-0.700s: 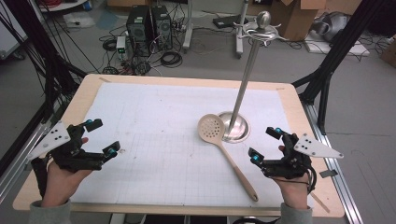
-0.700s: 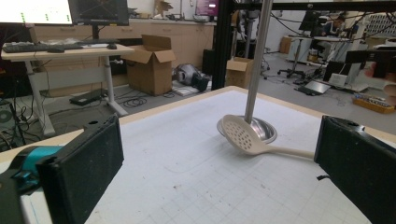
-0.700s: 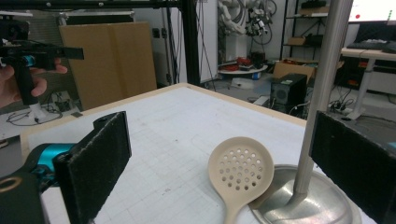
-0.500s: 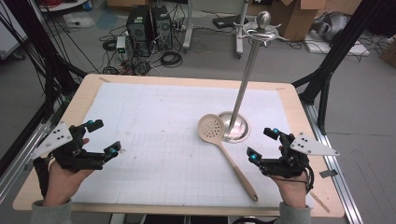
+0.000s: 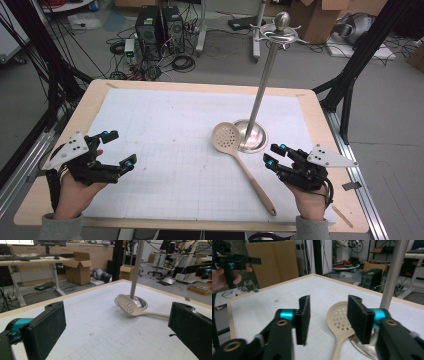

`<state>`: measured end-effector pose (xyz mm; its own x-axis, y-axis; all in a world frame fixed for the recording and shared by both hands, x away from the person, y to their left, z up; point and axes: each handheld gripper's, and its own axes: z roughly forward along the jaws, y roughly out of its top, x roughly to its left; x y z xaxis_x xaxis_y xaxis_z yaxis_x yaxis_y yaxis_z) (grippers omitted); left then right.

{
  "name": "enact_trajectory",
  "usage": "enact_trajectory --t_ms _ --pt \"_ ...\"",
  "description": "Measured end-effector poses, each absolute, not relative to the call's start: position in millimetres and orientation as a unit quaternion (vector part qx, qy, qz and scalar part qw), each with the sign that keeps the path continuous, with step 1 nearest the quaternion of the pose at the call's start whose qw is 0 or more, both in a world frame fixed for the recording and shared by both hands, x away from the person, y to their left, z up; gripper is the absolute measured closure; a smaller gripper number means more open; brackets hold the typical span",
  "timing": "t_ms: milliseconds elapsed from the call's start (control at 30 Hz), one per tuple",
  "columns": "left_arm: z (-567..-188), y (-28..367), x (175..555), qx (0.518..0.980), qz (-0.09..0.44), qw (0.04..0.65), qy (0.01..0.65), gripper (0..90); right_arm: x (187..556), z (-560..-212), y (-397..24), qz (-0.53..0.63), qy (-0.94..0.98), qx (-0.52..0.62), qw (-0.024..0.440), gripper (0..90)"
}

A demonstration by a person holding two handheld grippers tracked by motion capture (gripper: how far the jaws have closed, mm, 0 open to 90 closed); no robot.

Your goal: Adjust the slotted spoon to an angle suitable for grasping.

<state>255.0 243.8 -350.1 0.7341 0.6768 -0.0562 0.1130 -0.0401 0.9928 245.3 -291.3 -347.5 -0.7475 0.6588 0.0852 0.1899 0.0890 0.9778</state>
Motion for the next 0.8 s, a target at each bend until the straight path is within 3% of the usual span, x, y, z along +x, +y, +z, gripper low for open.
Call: enact_trajectory --t_ms 100,300,567,800 --pt "-351 243 255 0.689 0.223 0.627 0.287 1.8 247 -352 -290 0.593 0.719 0.304 0.195 68.9" --pt "-352 240 252 0.695 0.222 0.622 0.283 1.8 249 -355 -285 0.578 0.73 0.306 0.201 83.2" --pt "-355 242 252 0.698 0.22 0.618 0.287 1.8 256 -361 -278 0.563 0.744 0.299 0.199 89.3" --pt "-357 240 251 0.701 0.217 0.616 0.286 1.8 262 -367 -271 0.549 0.753 0.308 0.193 89.6"
